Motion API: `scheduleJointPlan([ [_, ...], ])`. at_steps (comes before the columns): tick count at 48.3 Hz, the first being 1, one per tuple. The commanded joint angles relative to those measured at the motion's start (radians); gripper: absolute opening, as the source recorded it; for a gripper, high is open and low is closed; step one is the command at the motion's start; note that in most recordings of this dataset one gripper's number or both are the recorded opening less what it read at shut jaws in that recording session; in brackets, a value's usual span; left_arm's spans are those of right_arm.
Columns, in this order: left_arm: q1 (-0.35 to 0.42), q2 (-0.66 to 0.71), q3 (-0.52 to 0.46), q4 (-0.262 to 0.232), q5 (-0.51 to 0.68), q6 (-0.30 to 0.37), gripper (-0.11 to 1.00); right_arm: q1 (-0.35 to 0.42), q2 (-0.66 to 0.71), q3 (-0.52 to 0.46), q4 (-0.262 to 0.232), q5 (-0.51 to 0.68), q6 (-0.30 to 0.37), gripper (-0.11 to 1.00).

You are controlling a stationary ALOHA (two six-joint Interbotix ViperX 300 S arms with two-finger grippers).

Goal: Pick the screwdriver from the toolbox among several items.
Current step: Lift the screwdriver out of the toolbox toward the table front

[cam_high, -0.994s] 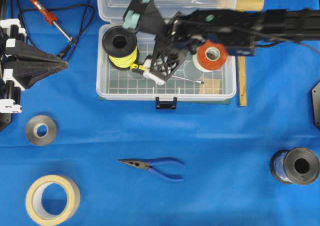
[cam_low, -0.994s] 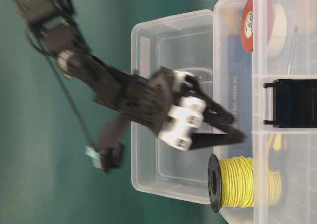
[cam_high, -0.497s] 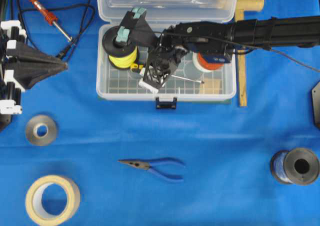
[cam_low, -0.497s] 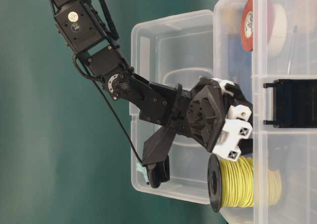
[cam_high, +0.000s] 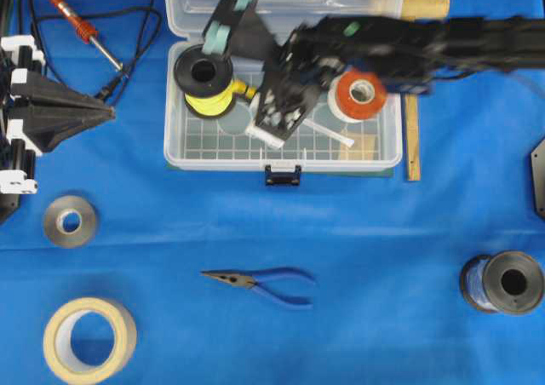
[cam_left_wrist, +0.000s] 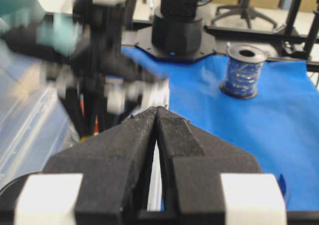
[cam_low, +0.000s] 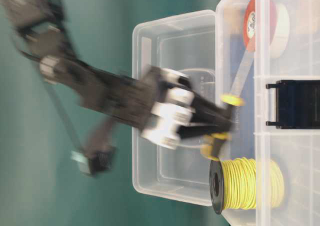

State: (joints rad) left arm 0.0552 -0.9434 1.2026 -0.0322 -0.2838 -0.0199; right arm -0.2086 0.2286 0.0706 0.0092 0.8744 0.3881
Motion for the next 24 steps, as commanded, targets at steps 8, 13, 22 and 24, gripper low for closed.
scheduleJointPlan([
  [8,0.002,0.005,-0.009,-0.003,-0.005,0.0,0.0,0.064,-0.199,-0.015,-0.005,0.067,0.003,0.25],
  [13,0.002,0.003,-0.009,-0.003,-0.005,0.002,0.0,0.15,-0.201,-0.015,-0.005,0.064,0.003,0.25],
  [22,0.002,0.003,-0.009,-0.003,-0.005,0.002,0.0,0.322,-0.133,-0.054,-0.04,-0.002,0.005,0.25],
  [24,0.002,0.005,-0.008,-0.003,-0.005,0.002,0.0,0.347,-0.107,-0.069,-0.051,-0.02,0.012,0.25],
])
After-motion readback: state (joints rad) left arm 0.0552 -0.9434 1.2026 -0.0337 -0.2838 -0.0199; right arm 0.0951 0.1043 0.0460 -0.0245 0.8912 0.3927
